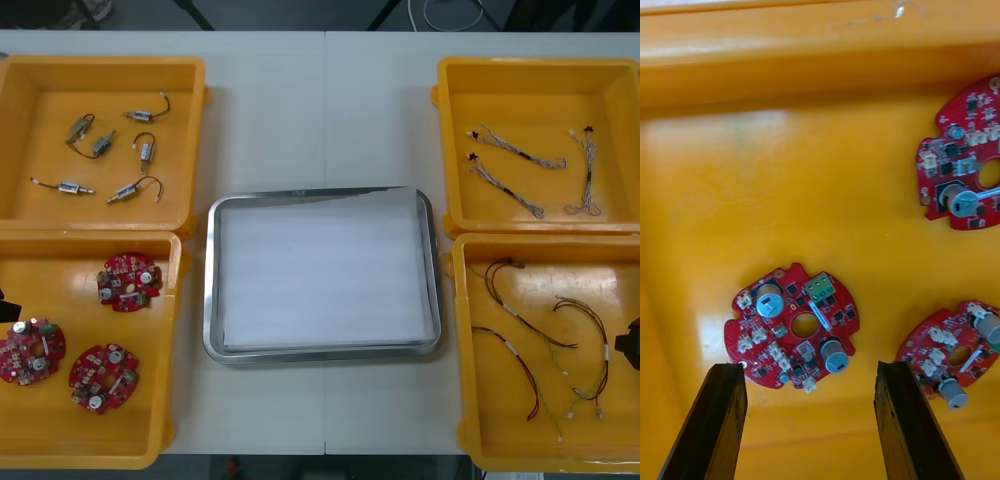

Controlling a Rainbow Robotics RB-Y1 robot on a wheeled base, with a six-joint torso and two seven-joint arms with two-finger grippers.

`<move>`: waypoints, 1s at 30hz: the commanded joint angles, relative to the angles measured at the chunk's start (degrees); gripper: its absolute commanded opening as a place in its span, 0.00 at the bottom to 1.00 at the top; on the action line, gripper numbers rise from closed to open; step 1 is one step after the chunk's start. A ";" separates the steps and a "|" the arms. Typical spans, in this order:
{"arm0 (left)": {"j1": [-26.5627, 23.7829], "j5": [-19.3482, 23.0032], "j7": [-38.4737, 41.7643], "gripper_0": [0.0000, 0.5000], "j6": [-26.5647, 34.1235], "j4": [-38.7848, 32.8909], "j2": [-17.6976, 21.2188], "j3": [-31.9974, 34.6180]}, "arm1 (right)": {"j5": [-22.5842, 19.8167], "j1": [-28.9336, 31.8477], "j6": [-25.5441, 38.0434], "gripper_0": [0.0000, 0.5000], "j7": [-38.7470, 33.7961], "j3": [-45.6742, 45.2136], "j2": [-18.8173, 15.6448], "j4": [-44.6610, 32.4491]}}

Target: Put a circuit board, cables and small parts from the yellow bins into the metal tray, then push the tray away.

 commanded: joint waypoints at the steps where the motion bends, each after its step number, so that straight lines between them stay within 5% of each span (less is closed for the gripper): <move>1: 2.10 -1.57 -5.72 1.00 -3.98 3.49 2.07 -0.42 | -0.08 1.45 -3.51 1.00 3.03 2.20 -1.78 2.51; 30: -1.59 -7.55 -5.46 1.00 -12.51 11.14 2.07 -10.79 | -0.52 1.71 -9.48 1.00 4.61 7.47 -1.78 11.03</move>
